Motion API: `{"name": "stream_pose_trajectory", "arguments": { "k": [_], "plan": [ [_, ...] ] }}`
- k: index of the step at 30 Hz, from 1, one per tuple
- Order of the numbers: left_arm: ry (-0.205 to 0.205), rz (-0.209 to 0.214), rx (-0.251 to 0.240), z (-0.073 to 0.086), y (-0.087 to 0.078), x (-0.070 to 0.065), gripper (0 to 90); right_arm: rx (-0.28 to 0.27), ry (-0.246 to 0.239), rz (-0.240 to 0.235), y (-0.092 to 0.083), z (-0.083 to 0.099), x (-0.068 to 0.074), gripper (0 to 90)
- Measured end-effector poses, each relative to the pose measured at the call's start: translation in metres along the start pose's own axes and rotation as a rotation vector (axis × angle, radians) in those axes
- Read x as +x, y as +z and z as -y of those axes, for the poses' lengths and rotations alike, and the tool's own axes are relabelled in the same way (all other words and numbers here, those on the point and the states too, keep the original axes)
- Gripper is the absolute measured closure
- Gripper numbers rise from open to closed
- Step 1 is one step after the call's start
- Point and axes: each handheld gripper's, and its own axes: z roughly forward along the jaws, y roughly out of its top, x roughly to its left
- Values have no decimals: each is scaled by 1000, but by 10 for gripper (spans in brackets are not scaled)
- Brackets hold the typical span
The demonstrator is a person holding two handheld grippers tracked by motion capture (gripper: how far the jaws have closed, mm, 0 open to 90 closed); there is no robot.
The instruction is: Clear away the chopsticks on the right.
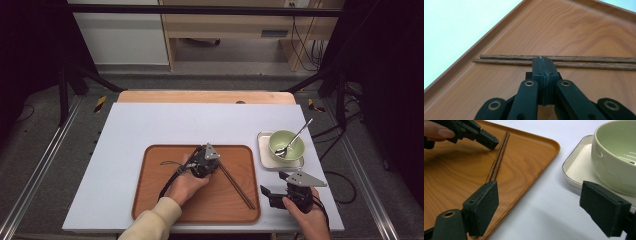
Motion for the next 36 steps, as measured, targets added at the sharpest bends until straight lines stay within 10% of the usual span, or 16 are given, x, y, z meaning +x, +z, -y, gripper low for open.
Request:
{"name": "stream_pose_trajectory", "arguments": {
  "k": [36],
  "plan": [
    [80, 92, -27, -24, 26, -25, 898, 30, 13, 0, 2, 1, -1, 162]
  ]
}}
